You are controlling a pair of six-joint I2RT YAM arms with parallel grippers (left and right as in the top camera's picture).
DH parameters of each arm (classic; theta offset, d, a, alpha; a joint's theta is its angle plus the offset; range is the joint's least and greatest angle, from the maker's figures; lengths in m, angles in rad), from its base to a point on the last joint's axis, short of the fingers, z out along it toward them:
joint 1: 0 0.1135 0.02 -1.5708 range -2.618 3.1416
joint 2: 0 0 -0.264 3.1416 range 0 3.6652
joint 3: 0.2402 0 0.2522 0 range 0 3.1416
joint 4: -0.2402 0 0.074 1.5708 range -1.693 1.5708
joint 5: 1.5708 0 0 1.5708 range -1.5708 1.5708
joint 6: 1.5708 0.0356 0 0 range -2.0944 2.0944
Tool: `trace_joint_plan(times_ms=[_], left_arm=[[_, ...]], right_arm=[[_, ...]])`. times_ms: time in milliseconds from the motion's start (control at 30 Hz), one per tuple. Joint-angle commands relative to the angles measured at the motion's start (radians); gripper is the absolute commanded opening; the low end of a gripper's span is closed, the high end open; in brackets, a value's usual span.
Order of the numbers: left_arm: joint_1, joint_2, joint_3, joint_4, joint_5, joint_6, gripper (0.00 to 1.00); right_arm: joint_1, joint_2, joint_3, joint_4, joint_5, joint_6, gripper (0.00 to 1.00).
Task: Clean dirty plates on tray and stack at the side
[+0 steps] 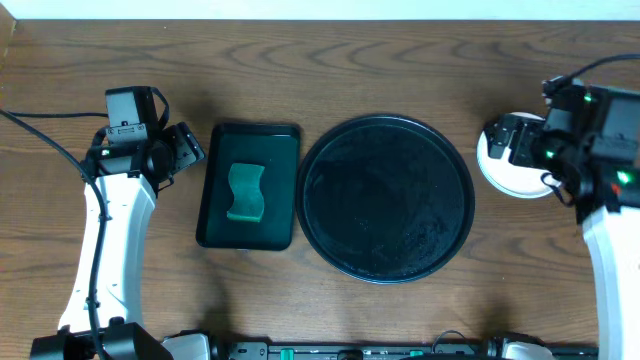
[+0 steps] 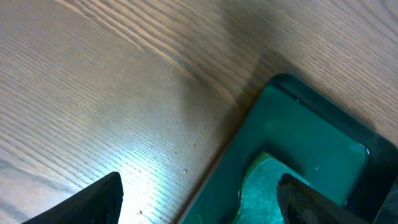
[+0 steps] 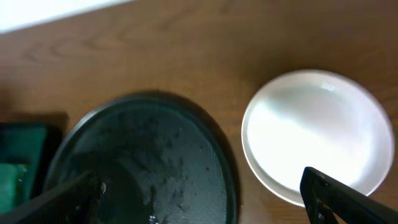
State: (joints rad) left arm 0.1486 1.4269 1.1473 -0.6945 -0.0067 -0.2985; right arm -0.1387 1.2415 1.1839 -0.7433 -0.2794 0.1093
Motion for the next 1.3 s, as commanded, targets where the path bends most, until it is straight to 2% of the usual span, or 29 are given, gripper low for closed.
trace_joint_plan(times_ms=[0,600,867,1033,1267], left_arm=[[0.003,-0.002,0.017,0.000,-0.009,0.002,0.80],[0.003,-0.002,0.017,0.000,-0.009,0.002,0.80],[0.003,-0.002,0.017,0.000,-0.009,0.002,0.80],[0.003,-0.002,0.017,0.000,-0.009,0.002,0.80],[0.003,-0.002,0.017,0.000,-0.009,0.002,0.80]], right_arm=[[0.015,-0.106,0.013,-0.002,-0.009,-0.014,0.99],[0.039,-0.608,0.013,-0.045,0.021,-0.018,0.99],[0.138,-0.802,-0.019,-0.091,0.089,-0.155,0.99],[0.188,-0.865,-0.064,-0.088,0.088,-0.171,0.99],[0.196,-0.868,-0.137,-0.076,0.084,-0.171,0.99]])
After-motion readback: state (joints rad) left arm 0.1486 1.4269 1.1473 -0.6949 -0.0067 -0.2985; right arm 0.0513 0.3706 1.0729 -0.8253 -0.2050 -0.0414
